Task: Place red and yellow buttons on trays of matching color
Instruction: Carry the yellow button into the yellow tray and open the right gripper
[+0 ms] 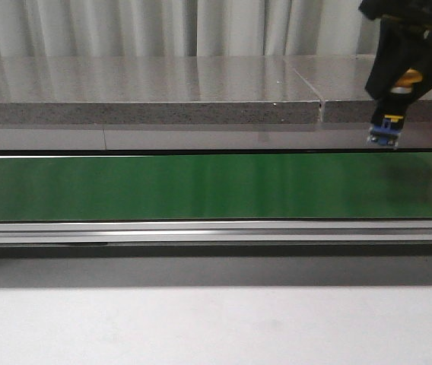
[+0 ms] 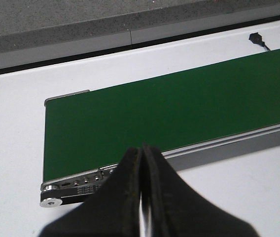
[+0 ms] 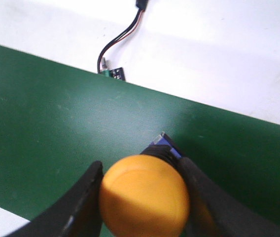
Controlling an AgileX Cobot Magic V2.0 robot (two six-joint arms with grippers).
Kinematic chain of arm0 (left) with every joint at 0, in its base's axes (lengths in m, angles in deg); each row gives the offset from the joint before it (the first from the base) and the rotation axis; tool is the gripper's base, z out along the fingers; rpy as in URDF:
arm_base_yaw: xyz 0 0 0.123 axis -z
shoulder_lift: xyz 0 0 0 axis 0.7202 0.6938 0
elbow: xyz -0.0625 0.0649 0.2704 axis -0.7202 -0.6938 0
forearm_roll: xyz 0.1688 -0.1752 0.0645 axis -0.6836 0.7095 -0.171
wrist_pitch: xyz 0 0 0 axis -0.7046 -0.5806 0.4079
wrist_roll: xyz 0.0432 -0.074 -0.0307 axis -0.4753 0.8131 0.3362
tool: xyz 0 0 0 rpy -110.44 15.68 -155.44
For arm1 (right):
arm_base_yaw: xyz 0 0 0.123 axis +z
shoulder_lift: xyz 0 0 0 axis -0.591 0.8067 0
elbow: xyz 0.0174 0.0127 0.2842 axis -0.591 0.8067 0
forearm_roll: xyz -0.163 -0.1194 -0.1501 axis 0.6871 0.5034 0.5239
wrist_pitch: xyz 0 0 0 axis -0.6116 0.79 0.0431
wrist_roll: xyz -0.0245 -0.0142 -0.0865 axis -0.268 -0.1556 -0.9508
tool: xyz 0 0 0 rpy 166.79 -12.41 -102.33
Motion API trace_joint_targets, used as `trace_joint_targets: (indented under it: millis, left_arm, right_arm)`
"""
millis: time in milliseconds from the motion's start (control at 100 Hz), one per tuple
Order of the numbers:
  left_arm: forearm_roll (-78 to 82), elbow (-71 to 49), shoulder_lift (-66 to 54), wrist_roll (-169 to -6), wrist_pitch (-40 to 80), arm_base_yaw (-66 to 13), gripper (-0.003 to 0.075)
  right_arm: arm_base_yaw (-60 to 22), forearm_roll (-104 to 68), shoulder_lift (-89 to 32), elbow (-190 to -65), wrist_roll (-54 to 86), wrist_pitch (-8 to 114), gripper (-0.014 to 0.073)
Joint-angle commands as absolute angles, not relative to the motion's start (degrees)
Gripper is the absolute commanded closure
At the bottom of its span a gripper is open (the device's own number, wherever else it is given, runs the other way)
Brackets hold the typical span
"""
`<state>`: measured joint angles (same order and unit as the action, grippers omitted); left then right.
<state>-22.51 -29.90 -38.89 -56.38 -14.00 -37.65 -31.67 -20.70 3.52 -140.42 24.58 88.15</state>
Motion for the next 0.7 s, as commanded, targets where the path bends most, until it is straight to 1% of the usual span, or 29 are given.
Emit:
trace_joint_targets:
  millis: [0, 250, 410, 690]
  left_arm:
    - [-22.10, -28.44, -38.41, -56.21, -10.13, -37.10, 0.0741]
    - [-22.10, -28.44, -38.41, -56.21, -10.13, -37.10, 0.0741]
    - [-22.10, -28.44, -38.41, -56.21, -10.13, -37.10, 0.0741]
    - [-22.10, -28.44, -38.41, -56.21, -10.13, -37.10, 0.0741]
  right_arm:
    - [-33.47, -19.01, -1.04, -140.84, 27.65, 86.11, 0.0475]
    - [-40.42, -8.30, -8.31, -135.67, 36.91, 86.31, 0.0475]
    - [-46.52, -2.90, -12.90, -133.74, 41.66, 86.31, 0.0475]
    - [-57.86, -2.90, -16.07, -130.47, 43.00, 85.66, 0.0475]
